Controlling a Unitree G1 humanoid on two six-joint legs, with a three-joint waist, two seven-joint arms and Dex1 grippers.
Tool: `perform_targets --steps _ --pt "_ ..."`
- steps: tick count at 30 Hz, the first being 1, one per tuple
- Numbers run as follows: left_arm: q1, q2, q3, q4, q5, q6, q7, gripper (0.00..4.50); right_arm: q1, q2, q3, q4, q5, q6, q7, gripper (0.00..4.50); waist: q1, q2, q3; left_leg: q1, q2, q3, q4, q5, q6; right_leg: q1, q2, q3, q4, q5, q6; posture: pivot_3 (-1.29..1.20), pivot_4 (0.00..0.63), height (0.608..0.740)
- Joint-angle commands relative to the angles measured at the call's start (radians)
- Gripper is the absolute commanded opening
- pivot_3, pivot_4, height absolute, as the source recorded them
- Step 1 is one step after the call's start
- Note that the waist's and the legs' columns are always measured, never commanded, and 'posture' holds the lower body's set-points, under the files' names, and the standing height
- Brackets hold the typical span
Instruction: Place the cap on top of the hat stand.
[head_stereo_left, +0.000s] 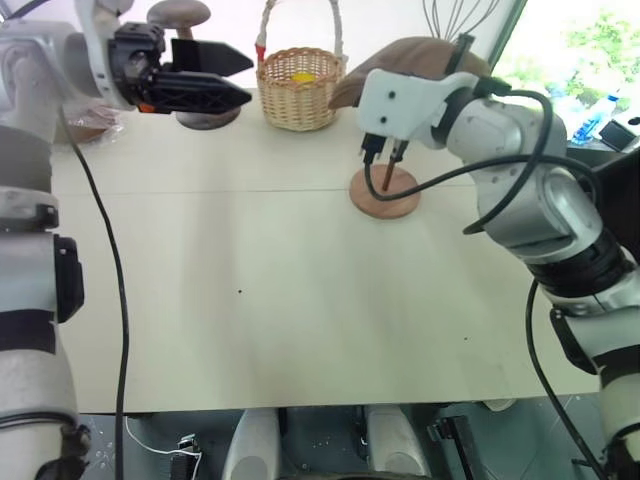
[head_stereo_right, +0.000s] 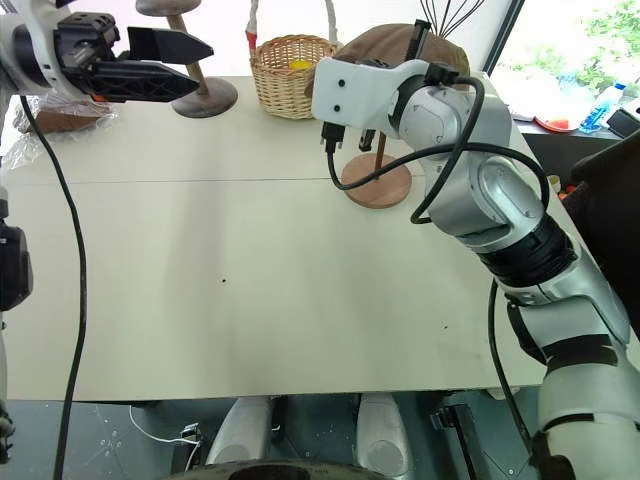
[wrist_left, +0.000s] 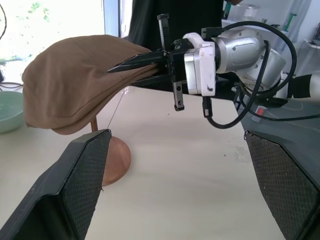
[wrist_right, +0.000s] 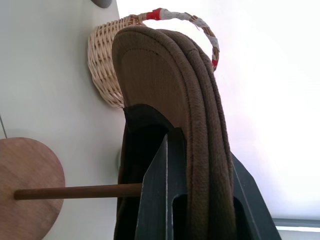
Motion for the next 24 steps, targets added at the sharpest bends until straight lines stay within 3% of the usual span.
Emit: perform_targets --steps 1,9,20,24 --pt "-0.035 0.007 0.044 -0.019 0.004 -0.012 -0.003 4.5 0.005 -0.022 -0.068 -0.022 -0.04 -0.074 -0.006 0.02 0.0 0.0 0.0 0.0 0.0 0.0 0.0 0.0 0.0 0.0 0.0 0.0 0.0 0.0 0.0 0.0 0.15 0.728" --pt "-0.031 0.016 0.075 -0.034 0.017 0.006 -0.003 4.5 0.009 -0.113 -0.22 0.056 0.021 -0.425 -0.055 0.02 0.001 -0.001 0.001 0.0 0.0 0.0 0.0 0.0 0.0 0.0 0.0 0.0 0.0 0.0 0.0 0.0 0.15 0.728" --pt "-0.011 0.023 0.122 -0.068 0.05 0.04 0.005 4.5 0.051 -0.02 -0.44 0.319 0.351 -0.875 -0.045 0.02 -0.002 -0.001 0.001 0.001 0.0 0.0 -0.001 0.0 0.0 0.001 0.0 0.0 0.0 0.0 0.0 0.0 0.15 0.728" --pt "-0.004 0.021 0.136 -0.086 0.055 0.054 0.011 4.5 0.038 -0.006 -0.458 0.466 0.377 -1.095 -0.052 0.02 -0.002 -0.001 0.001 0.001 0.0 0.0 0.0 0.0 0.0 0.001 0.0 0.0 0.0 0.0 0.001 0.0 0.15 0.728"
